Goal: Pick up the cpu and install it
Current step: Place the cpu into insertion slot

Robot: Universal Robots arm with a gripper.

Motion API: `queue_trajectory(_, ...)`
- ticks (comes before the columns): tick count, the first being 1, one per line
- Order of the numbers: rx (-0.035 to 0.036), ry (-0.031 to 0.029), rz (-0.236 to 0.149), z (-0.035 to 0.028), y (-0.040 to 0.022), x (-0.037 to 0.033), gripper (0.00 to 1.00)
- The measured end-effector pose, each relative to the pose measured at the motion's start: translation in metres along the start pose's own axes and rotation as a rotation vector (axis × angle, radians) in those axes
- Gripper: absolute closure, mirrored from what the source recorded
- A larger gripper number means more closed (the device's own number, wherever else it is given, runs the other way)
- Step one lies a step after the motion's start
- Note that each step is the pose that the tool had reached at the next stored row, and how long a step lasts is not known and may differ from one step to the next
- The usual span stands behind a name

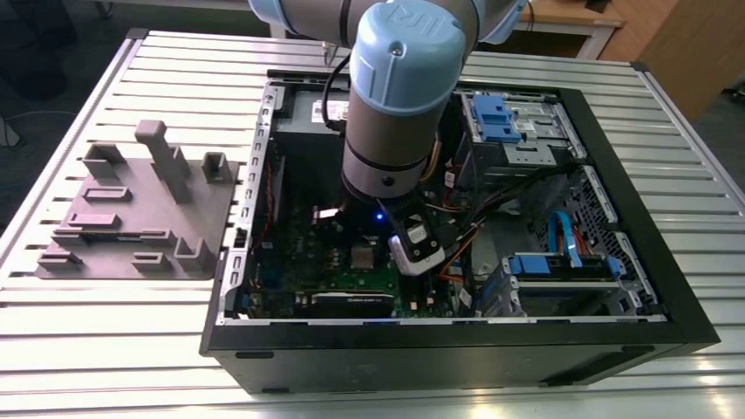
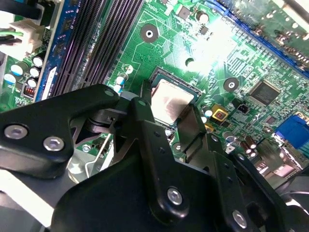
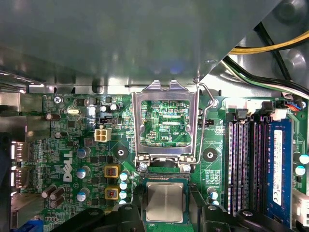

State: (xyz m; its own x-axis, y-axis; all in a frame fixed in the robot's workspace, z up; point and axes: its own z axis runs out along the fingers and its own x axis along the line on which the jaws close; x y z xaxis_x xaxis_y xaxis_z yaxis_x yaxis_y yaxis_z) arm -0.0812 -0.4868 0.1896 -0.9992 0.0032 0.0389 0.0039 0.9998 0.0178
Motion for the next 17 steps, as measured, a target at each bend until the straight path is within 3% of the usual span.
queue_trajectory(8,-0.0003,0.0000,0.000,0.0001,0.0000,0.0001,0.54)
queue_trajectory(10,-0.0003,0.0000,0.000,0.0002,0.0000,0.0001,0.47)
queue_trajectory(17,-0.0003,0.0000,0.000,-0.0005,0.0000,0.0001,0.47)
